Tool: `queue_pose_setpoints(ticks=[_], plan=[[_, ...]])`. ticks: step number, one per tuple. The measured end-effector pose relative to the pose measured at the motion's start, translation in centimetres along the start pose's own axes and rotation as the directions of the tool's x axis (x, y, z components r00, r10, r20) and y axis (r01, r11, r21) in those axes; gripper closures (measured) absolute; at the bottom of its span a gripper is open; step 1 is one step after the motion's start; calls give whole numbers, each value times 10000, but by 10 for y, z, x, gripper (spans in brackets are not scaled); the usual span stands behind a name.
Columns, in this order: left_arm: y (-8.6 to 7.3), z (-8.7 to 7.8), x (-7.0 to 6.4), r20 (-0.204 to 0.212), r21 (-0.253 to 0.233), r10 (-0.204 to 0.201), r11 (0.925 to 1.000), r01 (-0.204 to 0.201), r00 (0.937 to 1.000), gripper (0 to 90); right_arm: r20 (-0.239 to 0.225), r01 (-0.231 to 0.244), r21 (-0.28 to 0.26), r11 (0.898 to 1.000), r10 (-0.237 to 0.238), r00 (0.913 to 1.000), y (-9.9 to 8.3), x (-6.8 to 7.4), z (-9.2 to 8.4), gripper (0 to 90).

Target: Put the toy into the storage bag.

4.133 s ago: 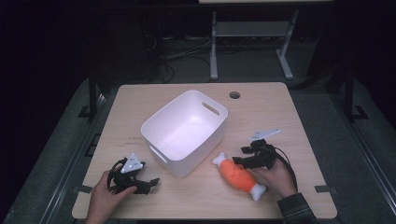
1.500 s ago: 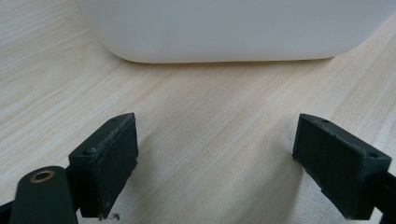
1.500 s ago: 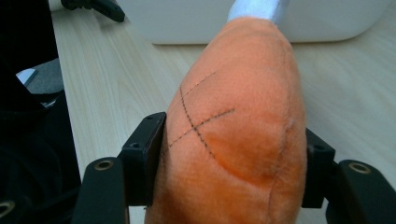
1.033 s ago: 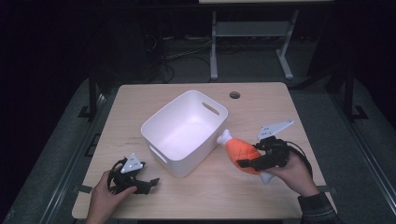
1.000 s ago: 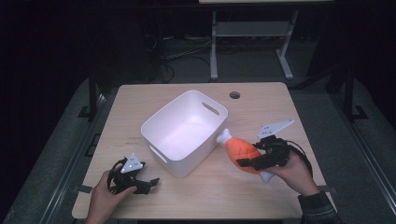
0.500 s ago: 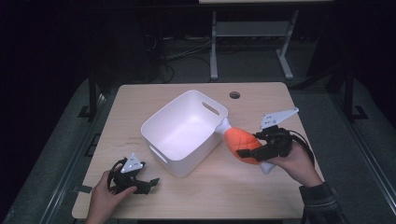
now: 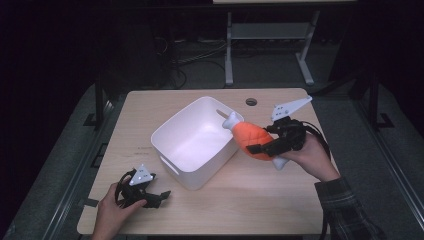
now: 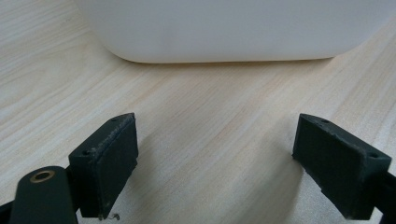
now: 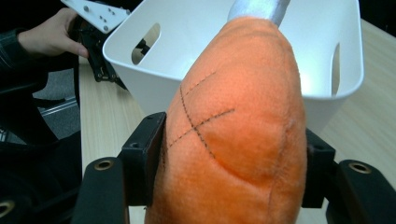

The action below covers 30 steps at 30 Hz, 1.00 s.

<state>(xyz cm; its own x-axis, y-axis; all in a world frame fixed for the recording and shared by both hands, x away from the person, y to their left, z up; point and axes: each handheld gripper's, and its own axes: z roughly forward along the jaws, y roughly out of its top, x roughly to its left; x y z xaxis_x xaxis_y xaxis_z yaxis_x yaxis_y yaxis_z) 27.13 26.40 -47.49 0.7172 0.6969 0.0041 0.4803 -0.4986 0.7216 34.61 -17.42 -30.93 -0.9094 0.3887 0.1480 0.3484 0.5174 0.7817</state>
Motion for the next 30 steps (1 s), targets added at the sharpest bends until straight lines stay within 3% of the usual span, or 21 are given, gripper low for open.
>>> queue_pose_setpoints(ticks=[16, 30], plan=[[0, 0, 0, 6, -9, 2, 10000, -2, 10000, 132, -196, 941, 437, 9946, -933, 9954, 60, -18, 31, 374], [0, 0, 0, 5, -7, 3, 10000, -3, 10000, 132, -611, 1386, 924, 9860, -1333, 9892, 92, -35, 64, 371]])
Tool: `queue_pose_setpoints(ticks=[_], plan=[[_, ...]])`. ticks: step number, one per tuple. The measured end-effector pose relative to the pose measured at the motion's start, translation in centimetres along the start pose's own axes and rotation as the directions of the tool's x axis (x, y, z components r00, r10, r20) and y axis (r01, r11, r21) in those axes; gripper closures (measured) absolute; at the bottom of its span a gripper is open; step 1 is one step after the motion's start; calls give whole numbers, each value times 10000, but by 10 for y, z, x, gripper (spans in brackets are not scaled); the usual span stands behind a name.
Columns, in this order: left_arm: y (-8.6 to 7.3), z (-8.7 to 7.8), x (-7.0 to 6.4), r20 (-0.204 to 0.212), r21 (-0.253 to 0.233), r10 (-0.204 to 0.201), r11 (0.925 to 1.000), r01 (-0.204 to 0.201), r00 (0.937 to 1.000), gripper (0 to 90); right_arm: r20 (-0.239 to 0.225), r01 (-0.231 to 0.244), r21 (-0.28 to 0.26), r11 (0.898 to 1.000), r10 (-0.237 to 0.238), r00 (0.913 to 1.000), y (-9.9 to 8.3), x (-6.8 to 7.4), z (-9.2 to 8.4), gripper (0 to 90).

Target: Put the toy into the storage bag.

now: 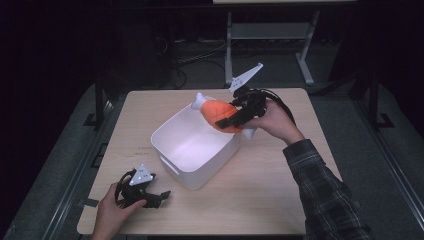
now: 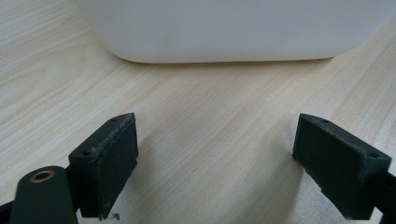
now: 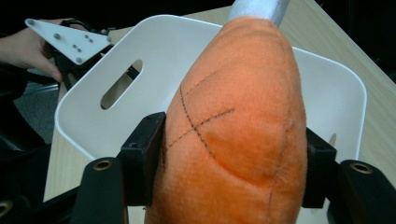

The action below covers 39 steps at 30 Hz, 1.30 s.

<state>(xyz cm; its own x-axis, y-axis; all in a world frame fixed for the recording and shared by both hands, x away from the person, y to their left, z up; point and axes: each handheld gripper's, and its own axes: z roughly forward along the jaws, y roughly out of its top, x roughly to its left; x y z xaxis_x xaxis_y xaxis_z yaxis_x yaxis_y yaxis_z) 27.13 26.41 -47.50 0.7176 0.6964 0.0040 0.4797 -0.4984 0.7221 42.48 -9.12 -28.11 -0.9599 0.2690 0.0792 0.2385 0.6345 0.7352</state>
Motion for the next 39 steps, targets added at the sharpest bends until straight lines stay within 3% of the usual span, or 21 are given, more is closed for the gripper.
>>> queue_pose_setpoints(ticks=[6, 17, 30, 39], plan=[[0, 0, 0, -1, 0, 2, 10000, -2, 10000, 132, -268, 39, 29, 10000, -38, 9996, 10, -2, 15, 370], [0, 0, 0, -4, 16, 18, 10000, -18, 10000, 133, -1052, 789, 158, 9968, -768, 9915, 33, 12, 48, 367], [0, 0, 0, 0, 12, 10, 10000, -10, 10000, 132, -1778, 1228, 356, 9918, -1146, 9774, 41, 24, 80, 365], [0, 0, 0, -2, 11, 12, 10000, -12, 10000, 132, -2042, 1542, 485, 9869, -1413, 9687, 42, 31, 92, 362]])
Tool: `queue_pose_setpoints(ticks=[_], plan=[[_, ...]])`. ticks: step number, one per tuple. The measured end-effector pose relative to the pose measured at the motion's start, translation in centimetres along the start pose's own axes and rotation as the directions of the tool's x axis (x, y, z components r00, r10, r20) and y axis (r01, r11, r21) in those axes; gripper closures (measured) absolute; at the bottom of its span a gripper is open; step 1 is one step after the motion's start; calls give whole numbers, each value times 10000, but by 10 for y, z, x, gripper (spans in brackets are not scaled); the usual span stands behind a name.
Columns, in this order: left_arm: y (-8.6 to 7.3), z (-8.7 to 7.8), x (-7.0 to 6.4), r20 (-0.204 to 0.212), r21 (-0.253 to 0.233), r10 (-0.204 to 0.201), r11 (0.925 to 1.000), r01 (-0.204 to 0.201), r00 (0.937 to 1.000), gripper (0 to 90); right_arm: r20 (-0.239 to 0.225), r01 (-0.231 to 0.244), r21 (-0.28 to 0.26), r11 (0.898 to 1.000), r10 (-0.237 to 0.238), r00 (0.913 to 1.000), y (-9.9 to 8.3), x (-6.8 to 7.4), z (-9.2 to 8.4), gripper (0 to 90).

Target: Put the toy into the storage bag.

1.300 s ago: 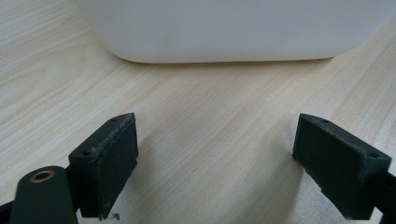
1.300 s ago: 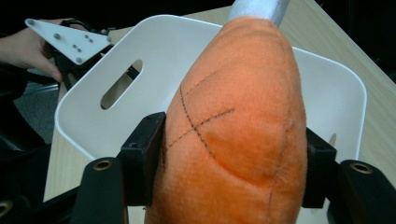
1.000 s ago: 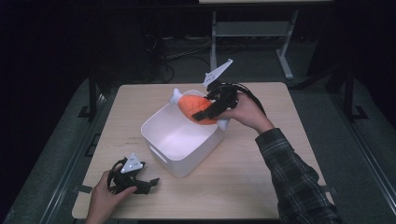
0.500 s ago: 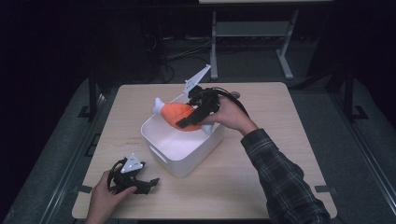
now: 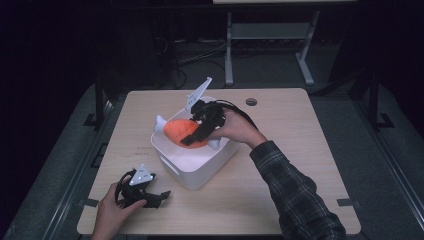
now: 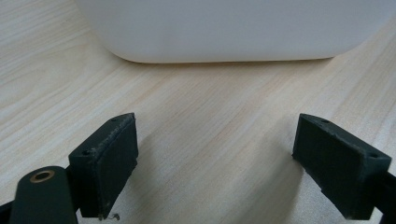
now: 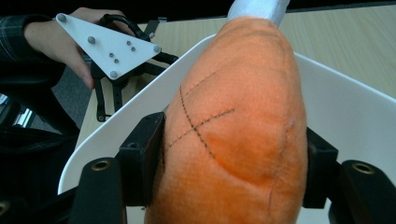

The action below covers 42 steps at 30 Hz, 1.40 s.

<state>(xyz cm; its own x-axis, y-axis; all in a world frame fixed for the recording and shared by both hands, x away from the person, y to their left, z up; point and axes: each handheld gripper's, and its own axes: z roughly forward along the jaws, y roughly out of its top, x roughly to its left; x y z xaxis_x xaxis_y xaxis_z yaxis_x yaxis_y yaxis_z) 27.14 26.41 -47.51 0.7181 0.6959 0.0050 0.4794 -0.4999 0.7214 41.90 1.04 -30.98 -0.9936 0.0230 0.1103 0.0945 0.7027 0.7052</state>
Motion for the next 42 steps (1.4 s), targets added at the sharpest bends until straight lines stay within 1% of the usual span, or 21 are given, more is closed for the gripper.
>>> queue_pose_setpoints(ticks=[8, 12, 20, 23, 26, 30, 33, 39, 42], plan=[[0, 0, 0, -1, 0, 2, 10000, -2, 10000, 132, -4, 181, 394, 9991, -181, 9998, 1, 2, 12, 357], [0, 0, 0, -3, 0, 2, 10000, -2, 10000, 132, -6, 258, 479, 9985, -259, 9997, 0, 3, 16, 355], [0, 0, 0, 2, 0, -1, 10000, 1, 10000, 132, -51, 222, 697, 9973, -219, 9997, -5, 2, 21, 349], [0, 0, 0, 2, 0, -3, 10000, 3, 10000, 132, -15, 305, 806, 9963, -305, 9995, -6, 2, 24, 342], [0, 0, 0, -1, 3, 3, 10000, -3, 10000, 133, 5, 264, 854, 9960, -266, 9996, -6, 3, 25, 339], [0, 0, 0, 1, 2, 0, 10000, 0, 10000, 132, 4, 255, 823, 9963, -256, 9997, -6, 3, 27, 333], [0, 0, 0, 1, -2, -3, 10000, 3, 10000, 132, 63, 247, 822, 9963, -253, 9997, -5, 4, 27, 305], [0, 0, 0, 2, 3, 8, 10000, -8, 10000, 132, 67, 169, 650, 9977, -174, 9998, -4, 4, 24, 300], [0, 0, 0, 0, 0, 0, 10000, 0, 10000, 132, 96, 228, 644, 9977, -235, 9997, -4, 4, 23, 300]])
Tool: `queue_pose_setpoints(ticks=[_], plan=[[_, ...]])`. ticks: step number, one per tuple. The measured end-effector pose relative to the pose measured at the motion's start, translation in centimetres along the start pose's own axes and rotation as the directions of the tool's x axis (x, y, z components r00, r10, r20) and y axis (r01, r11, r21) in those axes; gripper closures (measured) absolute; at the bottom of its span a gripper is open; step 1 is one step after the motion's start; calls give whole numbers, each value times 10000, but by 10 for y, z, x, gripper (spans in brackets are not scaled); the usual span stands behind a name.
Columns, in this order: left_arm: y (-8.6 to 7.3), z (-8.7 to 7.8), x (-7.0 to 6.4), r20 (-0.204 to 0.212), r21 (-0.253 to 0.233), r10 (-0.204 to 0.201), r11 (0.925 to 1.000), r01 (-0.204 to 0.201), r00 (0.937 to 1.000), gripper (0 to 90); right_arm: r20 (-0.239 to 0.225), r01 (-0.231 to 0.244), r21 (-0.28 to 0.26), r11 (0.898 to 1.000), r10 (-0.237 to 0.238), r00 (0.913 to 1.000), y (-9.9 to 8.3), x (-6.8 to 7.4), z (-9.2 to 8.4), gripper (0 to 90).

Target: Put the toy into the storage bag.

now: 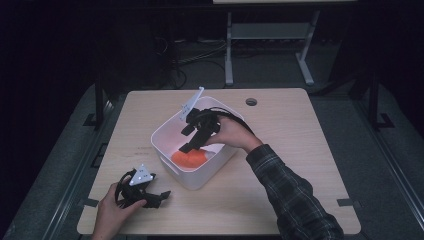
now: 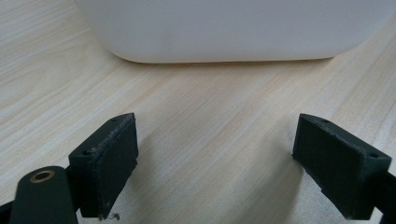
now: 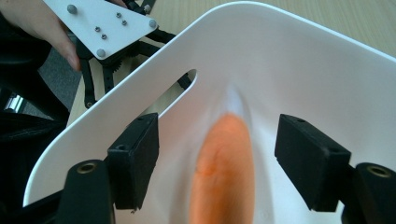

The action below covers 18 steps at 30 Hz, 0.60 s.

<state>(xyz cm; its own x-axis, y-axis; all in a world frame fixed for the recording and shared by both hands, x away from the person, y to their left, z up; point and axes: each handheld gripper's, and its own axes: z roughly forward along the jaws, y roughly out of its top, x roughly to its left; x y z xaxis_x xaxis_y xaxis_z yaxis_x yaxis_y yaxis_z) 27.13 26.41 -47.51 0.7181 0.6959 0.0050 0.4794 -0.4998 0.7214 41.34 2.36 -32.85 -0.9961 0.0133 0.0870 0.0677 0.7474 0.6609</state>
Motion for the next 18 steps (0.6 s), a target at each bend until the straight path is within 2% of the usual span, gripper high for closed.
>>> queue_pose_setpoints(ticks=[15, 18], plan=[[0, 0, 0, -14, -2, 21, 10000, -21, 10000, 132, 319, -244, -418, 9988, 257, 9992, -7, -1, -23, 298], [0, 0, -1, -43, -4, -4, 10000, 4, 10000, 133, 376, -411, -575, 9975, 433, 9984, -8, -1, -29, 292]])
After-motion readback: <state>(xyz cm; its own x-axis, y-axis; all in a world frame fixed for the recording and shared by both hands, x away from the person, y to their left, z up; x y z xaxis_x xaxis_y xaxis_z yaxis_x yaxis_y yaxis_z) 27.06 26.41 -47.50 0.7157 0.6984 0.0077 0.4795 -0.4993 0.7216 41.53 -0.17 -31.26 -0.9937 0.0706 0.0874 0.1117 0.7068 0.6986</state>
